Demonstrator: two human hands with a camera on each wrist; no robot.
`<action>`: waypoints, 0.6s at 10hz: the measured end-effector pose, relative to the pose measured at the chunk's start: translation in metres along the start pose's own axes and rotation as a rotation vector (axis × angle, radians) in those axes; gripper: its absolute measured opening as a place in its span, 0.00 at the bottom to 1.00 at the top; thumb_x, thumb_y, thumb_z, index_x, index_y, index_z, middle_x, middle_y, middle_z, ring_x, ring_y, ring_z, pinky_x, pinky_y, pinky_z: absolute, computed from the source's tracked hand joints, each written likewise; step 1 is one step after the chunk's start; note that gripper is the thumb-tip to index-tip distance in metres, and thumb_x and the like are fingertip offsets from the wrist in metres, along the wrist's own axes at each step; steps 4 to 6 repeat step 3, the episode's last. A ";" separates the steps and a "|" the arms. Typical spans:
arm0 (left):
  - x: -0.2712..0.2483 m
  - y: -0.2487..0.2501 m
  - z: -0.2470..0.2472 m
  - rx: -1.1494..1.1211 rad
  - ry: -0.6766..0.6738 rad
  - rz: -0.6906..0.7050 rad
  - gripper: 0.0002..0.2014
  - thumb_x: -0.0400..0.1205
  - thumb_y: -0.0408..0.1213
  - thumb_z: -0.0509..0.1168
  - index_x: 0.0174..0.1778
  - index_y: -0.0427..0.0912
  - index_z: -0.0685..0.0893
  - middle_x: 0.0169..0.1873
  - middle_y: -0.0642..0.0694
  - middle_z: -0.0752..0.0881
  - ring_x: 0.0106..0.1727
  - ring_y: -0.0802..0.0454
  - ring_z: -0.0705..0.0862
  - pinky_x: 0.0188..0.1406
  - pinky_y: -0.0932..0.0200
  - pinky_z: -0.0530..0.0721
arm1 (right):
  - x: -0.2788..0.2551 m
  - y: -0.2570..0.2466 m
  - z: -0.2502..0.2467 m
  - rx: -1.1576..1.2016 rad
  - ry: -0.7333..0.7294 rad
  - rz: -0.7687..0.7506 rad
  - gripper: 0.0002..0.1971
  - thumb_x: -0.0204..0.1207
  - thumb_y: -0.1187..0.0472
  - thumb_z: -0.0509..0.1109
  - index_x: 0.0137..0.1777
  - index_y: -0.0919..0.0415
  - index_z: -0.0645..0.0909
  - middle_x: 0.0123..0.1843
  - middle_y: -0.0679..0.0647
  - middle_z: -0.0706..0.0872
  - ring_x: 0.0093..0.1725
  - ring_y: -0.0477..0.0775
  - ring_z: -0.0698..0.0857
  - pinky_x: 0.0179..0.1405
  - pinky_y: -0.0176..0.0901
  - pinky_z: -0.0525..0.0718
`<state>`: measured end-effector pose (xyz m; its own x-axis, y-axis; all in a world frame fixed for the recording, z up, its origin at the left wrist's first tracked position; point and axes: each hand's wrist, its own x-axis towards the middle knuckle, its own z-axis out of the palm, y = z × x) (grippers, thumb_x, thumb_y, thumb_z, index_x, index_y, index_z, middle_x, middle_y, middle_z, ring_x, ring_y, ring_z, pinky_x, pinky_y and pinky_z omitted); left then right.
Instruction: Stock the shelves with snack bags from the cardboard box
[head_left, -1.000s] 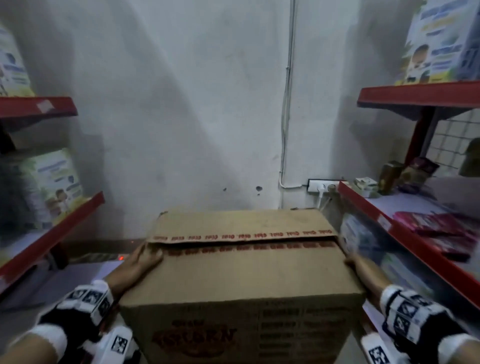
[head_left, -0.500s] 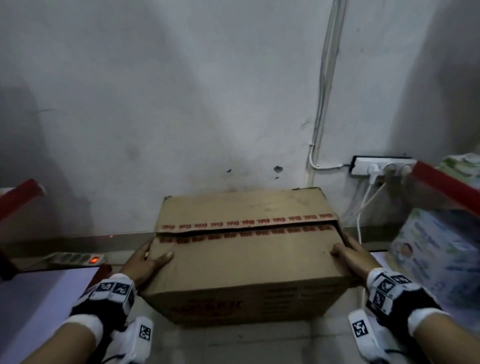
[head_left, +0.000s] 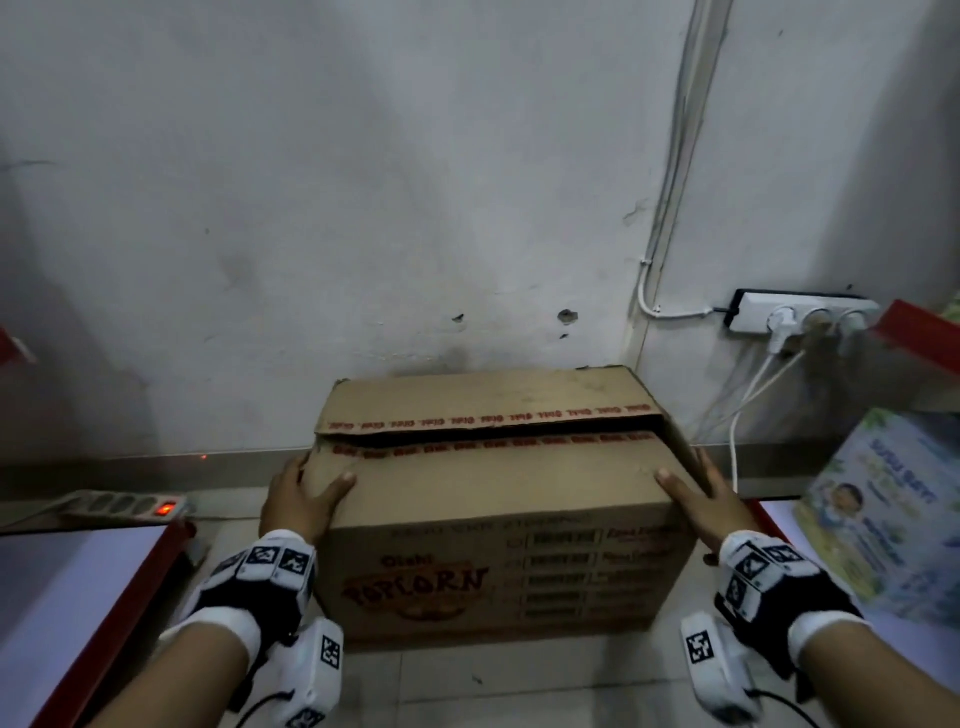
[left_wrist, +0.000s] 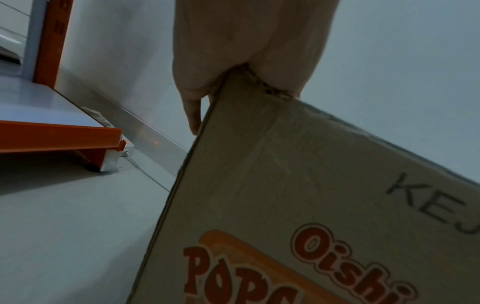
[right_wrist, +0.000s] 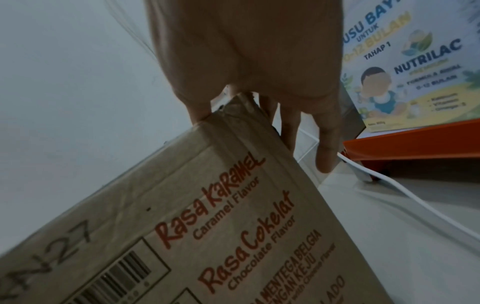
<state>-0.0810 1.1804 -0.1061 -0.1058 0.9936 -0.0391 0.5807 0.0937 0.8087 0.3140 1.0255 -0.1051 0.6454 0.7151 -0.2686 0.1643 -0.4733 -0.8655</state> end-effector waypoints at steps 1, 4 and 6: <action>-0.006 0.003 -0.004 0.026 -0.020 -0.007 0.31 0.80 0.47 0.68 0.77 0.38 0.69 0.74 0.34 0.73 0.72 0.34 0.74 0.71 0.45 0.72 | -0.006 -0.006 0.000 -0.109 0.010 -0.023 0.39 0.78 0.43 0.66 0.84 0.47 0.49 0.81 0.64 0.65 0.77 0.70 0.67 0.76 0.62 0.65; -0.044 0.012 -0.028 0.008 0.083 0.171 0.17 0.82 0.34 0.65 0.68 0.40 0.81 0.68 0.32 0.78 0.67 0.35 0.78 0.66 0.52 0.74 | -0.052 -0.010 -0.004 -0.350 0.245 -0.384 0.27 0.79 0.50 0.66 0.77 0.57 0.70 0.78 0.62 0.70 0.77 0.64 0.66 0.77 0.54 0.63; -0.044 0.012 -0.028 0.008 0.083 0.171 0.17 0.82 0.34 0.65 0.68 0.40 0.81 0.68 0.32 0.78 0.67 0.35 0.78 0.66 0.52 0.74 | -0.052 -0.010 -0.004 -0.350 0.245 -0.384 0.27 0.79 0.50 0.66 0.77 0.57 0.70 0.78 0.62 0.70 0.77 0.64 0.66 0.77 0.54 0.63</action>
